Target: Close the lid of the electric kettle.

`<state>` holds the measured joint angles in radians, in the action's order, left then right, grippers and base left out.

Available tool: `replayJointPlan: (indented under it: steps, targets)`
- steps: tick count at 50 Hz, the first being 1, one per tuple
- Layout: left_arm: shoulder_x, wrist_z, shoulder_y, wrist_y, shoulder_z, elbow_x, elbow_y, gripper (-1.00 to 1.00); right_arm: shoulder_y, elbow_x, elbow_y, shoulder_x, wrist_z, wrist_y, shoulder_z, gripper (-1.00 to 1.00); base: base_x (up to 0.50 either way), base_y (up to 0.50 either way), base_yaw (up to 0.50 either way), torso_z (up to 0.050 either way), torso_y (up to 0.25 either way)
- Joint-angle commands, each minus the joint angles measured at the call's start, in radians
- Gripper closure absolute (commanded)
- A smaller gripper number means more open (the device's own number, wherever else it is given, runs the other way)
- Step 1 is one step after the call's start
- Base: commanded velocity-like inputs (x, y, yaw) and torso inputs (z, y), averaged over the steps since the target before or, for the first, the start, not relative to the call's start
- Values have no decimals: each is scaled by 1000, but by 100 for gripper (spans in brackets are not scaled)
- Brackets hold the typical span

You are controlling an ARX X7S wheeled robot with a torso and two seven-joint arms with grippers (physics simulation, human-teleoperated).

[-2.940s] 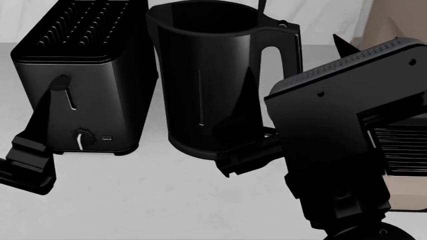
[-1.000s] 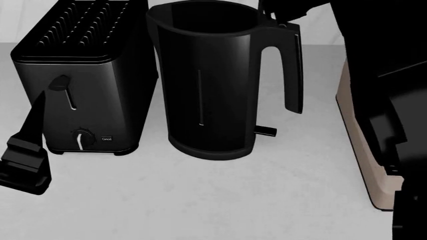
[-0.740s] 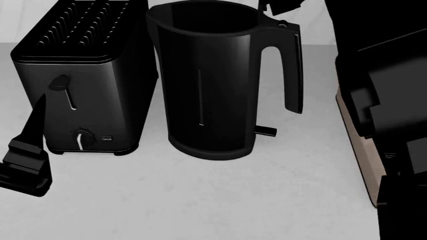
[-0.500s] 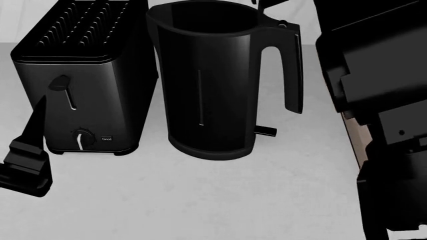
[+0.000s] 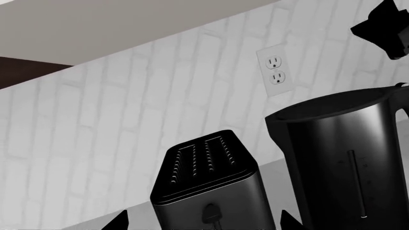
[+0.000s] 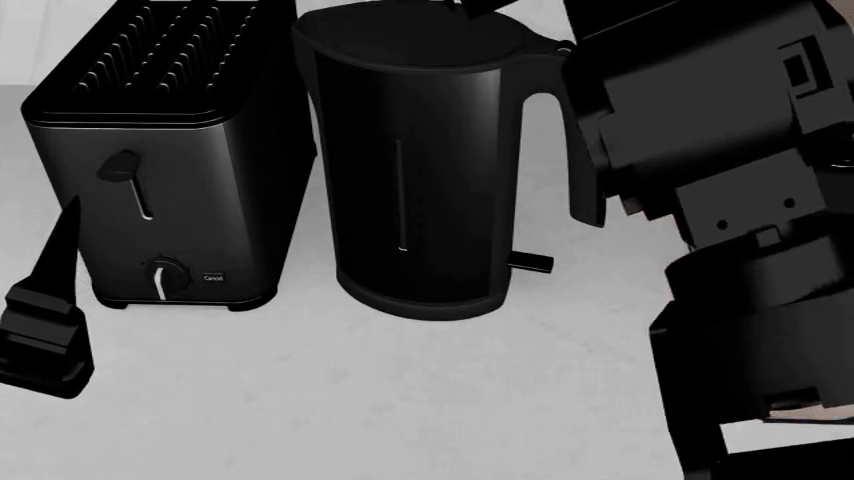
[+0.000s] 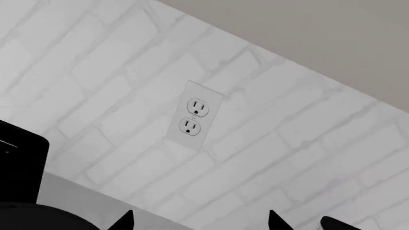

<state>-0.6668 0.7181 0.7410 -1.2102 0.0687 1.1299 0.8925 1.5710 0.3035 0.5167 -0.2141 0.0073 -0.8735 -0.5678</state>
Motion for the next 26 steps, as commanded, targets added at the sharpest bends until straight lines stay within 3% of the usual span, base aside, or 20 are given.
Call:
replayJointPlan:
  steps: [1,8,14,26]
  targets:
    - [-19,1,-24,19,-15,2,5,-100,21,-13,132,58,-26,84,-27,-100,0,0,0,0,0]
    - [-31,-15,-58,47,-20,-20,3,-100,8,-22,270,110,-44,176,-43,-100,0,0,0,0,0]
    - [-32,-19,-64,57,-14,-30,-1,-100,-10,-9,180,86,-30,123,-39,-100,0,0,0,0,0]
    - [-28,-24,-85,78,2,-47,1,-100,-175,125,-611,-96,112,-256,70,-100,0,0,0,0,0]
